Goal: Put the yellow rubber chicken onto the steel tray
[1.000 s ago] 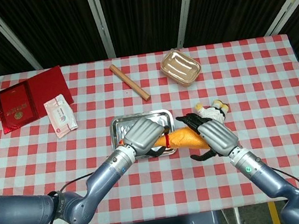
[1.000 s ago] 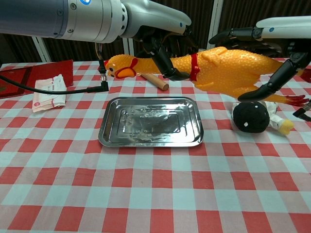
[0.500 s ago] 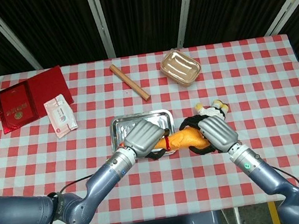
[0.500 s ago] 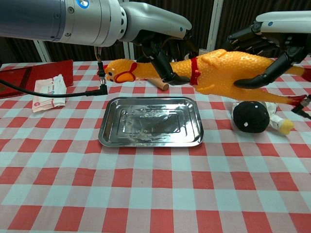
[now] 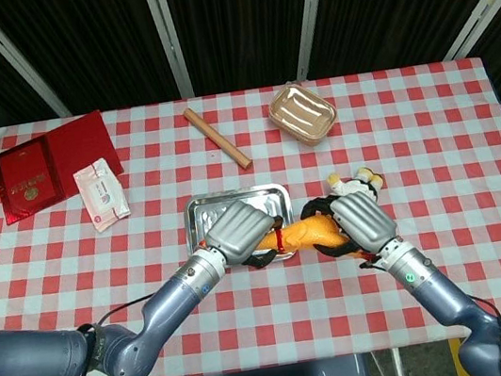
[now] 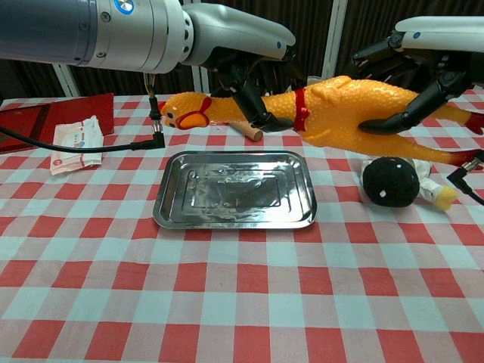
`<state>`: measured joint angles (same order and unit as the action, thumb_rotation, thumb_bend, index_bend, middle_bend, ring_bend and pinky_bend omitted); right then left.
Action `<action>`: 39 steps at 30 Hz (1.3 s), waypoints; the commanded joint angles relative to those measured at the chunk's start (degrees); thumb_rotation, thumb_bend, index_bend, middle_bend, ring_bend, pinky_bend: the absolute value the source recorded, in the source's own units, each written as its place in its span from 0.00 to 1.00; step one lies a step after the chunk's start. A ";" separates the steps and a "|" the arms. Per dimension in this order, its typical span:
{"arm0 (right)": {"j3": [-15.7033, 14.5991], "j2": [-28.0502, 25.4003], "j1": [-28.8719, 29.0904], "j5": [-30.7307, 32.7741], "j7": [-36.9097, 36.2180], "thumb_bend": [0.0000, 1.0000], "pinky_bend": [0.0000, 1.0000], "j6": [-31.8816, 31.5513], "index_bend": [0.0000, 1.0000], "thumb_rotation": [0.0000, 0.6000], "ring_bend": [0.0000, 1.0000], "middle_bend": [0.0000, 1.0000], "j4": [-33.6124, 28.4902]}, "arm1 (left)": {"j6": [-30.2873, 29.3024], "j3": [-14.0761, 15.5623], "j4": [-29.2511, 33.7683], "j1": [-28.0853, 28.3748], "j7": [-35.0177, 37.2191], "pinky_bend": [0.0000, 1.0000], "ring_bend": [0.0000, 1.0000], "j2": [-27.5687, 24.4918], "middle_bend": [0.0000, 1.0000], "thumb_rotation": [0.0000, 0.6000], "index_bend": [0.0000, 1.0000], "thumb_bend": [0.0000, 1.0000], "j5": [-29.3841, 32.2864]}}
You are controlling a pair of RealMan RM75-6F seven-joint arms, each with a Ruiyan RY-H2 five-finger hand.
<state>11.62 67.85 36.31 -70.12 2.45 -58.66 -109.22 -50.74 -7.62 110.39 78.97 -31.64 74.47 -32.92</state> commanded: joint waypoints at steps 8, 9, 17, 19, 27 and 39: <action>-1.76 -3.89 -0.36 -3.97 -4.19 0.47 0.41 3.09 0.29 1.00 0.33 0.40 -0.92 | -0.60 -0.14 -0.39 -0.40 0.08 0.62 0.54 0.26 0.62 1.00 0.53 0.58 -0.75; -1.86 -4.03 -0.43 -4.19 -4.53 0.43 0.35 3.17 0.21 1.00 0.27 0.34 -0.84 | -0.66 -0.14 -0.44 -0.48 0.11 0.62 0.54 0.30 0.62 1.00 0.53 0.58 -0.90; -2.47 -4.27 -2.26 -6.24 -7.84 0.14 0.06 1.01 0.00 1.00 0.00 0.00 -0.48 | -1.11 0.21 -1.08 -1.60 0.55 0.62 0.54 0.97 0.62 1.00 0.53 0.58 -3.09; -2.64 -4.37 -3.11 -7.21 -8.92 0.12 0.05 -0.29 0.00 1.00 0.00 0.00 -0.29 | -1.43 0.50 -1.16 -2.28 0.84 0.62 0.54 1.08 0.62 1.00 0.53 0.58 -4.41; -3.37 -9.88 -7.34 -11.35 -13.06 0.11 0.05 -5.85 0.00 1.00 0.00 0.00 0.06 | -2.74 1.91 -2.52 -7.50 5.67 0.62 0.54 1.13 0.62 1.00 0.54 0.57 -13.43; -2.97 -14.76 -11.74 -12.37 -20.48 0.11 0.05 -10.95 0.00 1.00 0.00 0.00 3.27 | -4.33 3.94 -13.38 -16.69 19.55 0.62 0.54 5.28 0.62 1.00 0.54 0.57 -29.65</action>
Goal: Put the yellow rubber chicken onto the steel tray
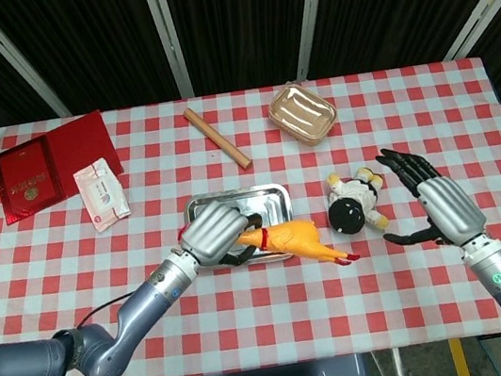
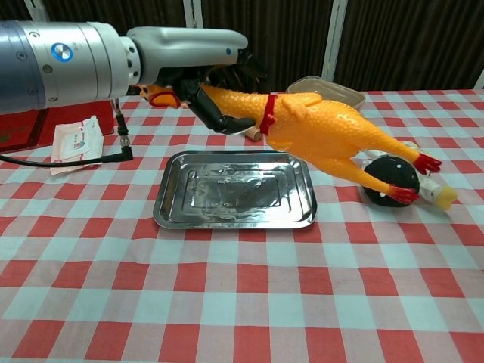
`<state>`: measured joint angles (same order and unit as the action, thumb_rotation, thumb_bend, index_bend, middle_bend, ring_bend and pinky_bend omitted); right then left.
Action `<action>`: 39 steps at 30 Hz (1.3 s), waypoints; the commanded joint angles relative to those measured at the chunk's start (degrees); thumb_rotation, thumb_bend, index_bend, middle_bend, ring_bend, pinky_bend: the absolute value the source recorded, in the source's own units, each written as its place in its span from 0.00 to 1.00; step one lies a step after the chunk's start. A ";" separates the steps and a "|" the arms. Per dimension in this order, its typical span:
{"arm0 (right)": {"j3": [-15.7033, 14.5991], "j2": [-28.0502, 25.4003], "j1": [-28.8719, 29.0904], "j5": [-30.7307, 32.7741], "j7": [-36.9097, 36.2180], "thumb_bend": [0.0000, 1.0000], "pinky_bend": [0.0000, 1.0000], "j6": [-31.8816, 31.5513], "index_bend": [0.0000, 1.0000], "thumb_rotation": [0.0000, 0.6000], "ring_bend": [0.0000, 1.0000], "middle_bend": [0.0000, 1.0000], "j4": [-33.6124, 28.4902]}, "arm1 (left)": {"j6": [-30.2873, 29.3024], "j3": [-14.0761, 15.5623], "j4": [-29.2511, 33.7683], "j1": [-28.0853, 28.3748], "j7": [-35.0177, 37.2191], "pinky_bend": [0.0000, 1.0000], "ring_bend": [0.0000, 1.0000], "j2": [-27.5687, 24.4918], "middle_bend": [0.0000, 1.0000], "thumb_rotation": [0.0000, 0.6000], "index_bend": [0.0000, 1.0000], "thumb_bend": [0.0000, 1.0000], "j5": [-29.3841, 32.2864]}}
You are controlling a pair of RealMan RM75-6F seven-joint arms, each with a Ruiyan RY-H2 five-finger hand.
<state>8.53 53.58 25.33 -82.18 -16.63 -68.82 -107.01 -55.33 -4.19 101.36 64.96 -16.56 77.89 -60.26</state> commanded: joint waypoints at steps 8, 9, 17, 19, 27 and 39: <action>0.35 -0.14 -1.54 -0.17 -4.04 0.11 0.05 -1.13 0.00 1.00 0.00 0.00 3.62 | 3.03 -0.75 -14.79 -5.77 13.27 0.62 0.54 6.12 0.61 1.00 0.53 0.57 -3.30; 0.40 -0.06 -1.55 -0.09 -4.17 0.11 0.05 -1.07 0.00 1.00 0.00 0.00 3.88 | 3.20 -0.91 -16.06 -6.17 14.31 0.62 0.54 6.63 0.61 1.00 0.53 0.57 -3.50; 0.85 0.98 -1.20 0.78 -4.68 0.11 0.05 0.04 0.00 1.00 0.00 0.00 5.34 | 6.55 -1.83 -25.68 -9.10 24.51 0.61 0.54 11.09 0.61 1.00 0.53 0.57 -4.86; 1.00 1.23 -1.06 0.88 -4.58 0.11 0.05 0.23 0.00 1.00 0.00 0.00 5.43 | 7.15 -2.14 -27.31 -9.22 25.33 0.61 0.54 11.97 0.61 1.00 0.52 0.56 -5.43; 1.31 1.58 -0.73 1.63 -4.29 0.11 0.05 1.36 0.00 1.00 0.00 0.00 5.84 | 9.54 -3.12 -30.90 -9.73 26.15 0.54 0.48 14.66 0.56 1.00 0.48 0.47 -6.17; 1.51 2.60 -0.57 1.35 -5.39 0.11 0.05 1.94 0.00 1.00 0.00 0.00 7.09 | 11.58 -3.00 -28.66 -10.97 18.41 0.02 0.01 13.26 0.04 1.00 0.03 0.16 -3.28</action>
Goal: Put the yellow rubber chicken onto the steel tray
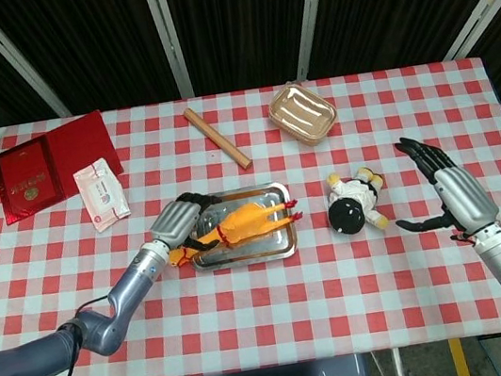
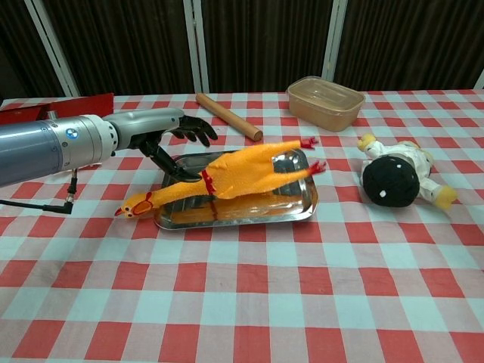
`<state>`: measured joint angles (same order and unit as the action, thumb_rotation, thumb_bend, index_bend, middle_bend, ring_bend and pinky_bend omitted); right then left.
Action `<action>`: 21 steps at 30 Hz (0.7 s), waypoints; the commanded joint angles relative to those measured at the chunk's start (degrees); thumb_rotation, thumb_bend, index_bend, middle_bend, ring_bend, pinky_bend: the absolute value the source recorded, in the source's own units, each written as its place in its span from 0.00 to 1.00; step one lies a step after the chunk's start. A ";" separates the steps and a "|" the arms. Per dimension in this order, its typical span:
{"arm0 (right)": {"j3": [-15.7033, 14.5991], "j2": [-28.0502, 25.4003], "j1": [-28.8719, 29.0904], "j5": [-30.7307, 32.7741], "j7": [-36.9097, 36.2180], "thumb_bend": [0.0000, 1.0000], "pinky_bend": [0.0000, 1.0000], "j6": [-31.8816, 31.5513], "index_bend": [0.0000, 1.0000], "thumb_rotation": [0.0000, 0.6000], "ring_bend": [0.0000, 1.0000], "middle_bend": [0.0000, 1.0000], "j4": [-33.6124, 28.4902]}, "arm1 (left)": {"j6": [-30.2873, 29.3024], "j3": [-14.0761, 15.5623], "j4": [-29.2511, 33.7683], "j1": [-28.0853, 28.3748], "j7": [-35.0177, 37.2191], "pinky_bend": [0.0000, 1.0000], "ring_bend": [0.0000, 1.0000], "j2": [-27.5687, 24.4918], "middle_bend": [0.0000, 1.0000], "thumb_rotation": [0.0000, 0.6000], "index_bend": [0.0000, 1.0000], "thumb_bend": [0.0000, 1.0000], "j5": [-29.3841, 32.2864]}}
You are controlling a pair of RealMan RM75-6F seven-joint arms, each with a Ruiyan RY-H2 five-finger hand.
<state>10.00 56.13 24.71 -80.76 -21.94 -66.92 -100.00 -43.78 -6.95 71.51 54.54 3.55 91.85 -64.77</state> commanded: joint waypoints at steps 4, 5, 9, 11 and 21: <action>0.14 0.06 -0.03 -0.24 -0.29 0.11 0.05 -0.09 0.00 1.00 0.00 0.00 0.13 | -0.80 -0.46 3.21 -1.29 -3.90 0.00 0.00 -2.10 0.00 1.00 0.00 0.14 1.98; 0.15 0.04 -0.09 -0.31 -0.31 0.11 0.05 -0.19 0.00 1.00 0.00 0.00 0.13 | -1.64 -0.74 4.29 -1.69 -4.32 0.00 0.00 -2.80 0.00 1.00 0.00 0.14 1.95; 0.23 -0.05 -0.68 -0.34 -0.45 0.11 0.05 -1.14 0.00 1.00 0.00 0.00 0.60 | -6.35 -1.51 10.45 -4.15 -5.04 0.00 0.00 -7.07 0.00 1.00 0.00 0.14 0.73; 0.43 0.45 -1.54 0.01 0.45 0.11 0.05 -2.95 0.00 1.00 0.00 0.00 1.73 | -8.85 -1.25 16.51 -6.30 -6.86 0.00 0.00 -12.04 0.00 1.00 0.00 0.14 1.28; -0.31 6.09 -6.82 2.36 14.17 0.11 0.05 -12.68 0.00 1.00 0.00 0.00 8.59 | -28.64 3.33 32.26 -21.27 -8.12 0.00 0.00 -26.96 0.04 1.00 0.11 0.14 -7.67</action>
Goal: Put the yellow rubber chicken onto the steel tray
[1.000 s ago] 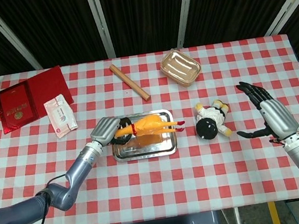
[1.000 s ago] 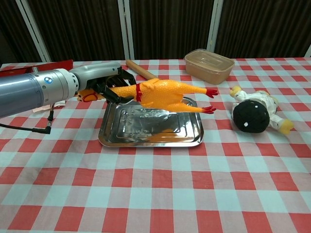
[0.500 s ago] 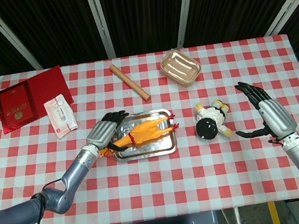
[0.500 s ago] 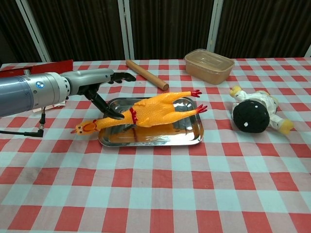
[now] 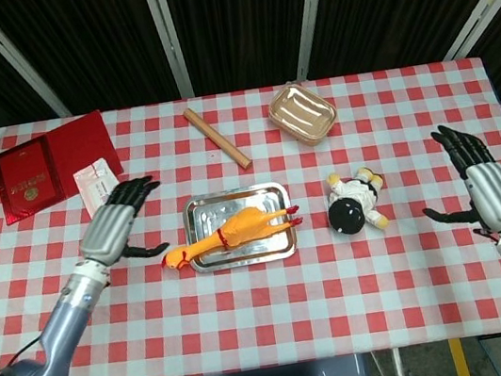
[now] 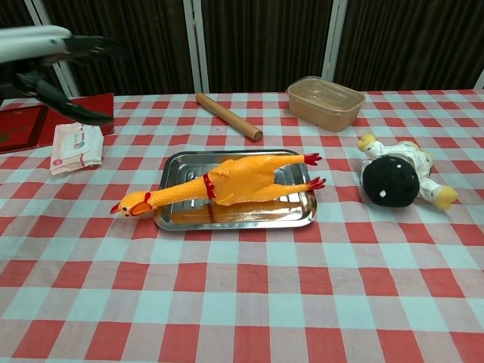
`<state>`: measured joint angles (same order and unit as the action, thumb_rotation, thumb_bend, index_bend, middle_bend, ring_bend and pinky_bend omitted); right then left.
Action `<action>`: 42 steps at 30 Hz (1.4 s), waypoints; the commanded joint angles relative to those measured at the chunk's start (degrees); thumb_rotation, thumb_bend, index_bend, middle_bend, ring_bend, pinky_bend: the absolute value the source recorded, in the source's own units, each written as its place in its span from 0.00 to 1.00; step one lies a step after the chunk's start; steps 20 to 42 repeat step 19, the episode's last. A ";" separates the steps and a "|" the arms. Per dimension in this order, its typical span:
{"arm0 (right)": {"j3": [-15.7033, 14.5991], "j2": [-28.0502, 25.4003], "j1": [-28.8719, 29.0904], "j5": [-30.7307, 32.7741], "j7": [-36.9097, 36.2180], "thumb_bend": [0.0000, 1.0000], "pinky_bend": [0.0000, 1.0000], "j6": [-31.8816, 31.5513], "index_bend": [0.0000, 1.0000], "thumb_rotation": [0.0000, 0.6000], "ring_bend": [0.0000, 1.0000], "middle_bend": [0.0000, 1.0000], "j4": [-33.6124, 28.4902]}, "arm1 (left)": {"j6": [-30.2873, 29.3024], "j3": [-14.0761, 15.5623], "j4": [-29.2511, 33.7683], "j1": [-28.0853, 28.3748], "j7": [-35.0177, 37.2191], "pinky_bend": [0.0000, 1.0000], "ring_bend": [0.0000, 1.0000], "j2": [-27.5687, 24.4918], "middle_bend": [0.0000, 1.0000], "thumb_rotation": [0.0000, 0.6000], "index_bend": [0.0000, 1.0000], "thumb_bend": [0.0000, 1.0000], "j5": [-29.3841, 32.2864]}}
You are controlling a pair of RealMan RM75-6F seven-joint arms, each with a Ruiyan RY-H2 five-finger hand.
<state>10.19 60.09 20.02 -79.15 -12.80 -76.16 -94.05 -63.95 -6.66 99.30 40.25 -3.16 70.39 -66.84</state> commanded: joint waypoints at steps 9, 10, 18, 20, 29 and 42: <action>-3.97 5.25 -7.64 -0.84 14.17 0.11 0.05 -9.86 0.00 1.00 0.00 0.00 6.52 | -20.43 9.82 3.25 -19.44 1.49 0.00 0.00 -9.84 0.06 1.00 0.14 0.14 -13.95; -4.33 5.37 -8.26 -1.04 14.22 0.11 0.05 -10.37 0.00 1.00 0.00 0.00 6.59 | -21.30 10.29 2.92 -20.45 1.85 0.00 0.00 -10.07 0.06 1.00 0.14 0.14 -14.63; -7.45 5.85 -12.90 -3.80 13.06 0.11 0.05 -13.74 0.00 1.00 0.00 0.00 6.17 | -25.16 12.95 0.14 -26.57 5.42 0.00 0.00 -10.15 0.08 1.00 0.15 0.14 -19.08; -7.66 5.87 -13.19 -4.10 13.00 0.11 0.05 -13.90 0.00 1.00 0.00 0.00 6.10 | -24.96 13.09 -0.16 -26.82 5.24 0.00 0.00 -9.98 0.08 1.00 0.15 0.14 -19.40; -7.66 5.87 -13.19 -4.10 13.00 0.11 0.05 -13.90 0.00 1.00 0.00 0.00 6.10 | -24.96 13.09 -0.16 -26.82 5.24 0.00 0.00 -9.98 0.08 1.00 0.15 0.14 -19.40; -7.66 5.87 -13.19 -4.10 13.00 0.11 0.05 -13.90 0.00 1.00 0.00 0.00 6.10 | -24.96 13.09 -0.16 -26.82 5.24 0.00 0.00 -9.98 0.08 1.00 0.15 0.14 -19.40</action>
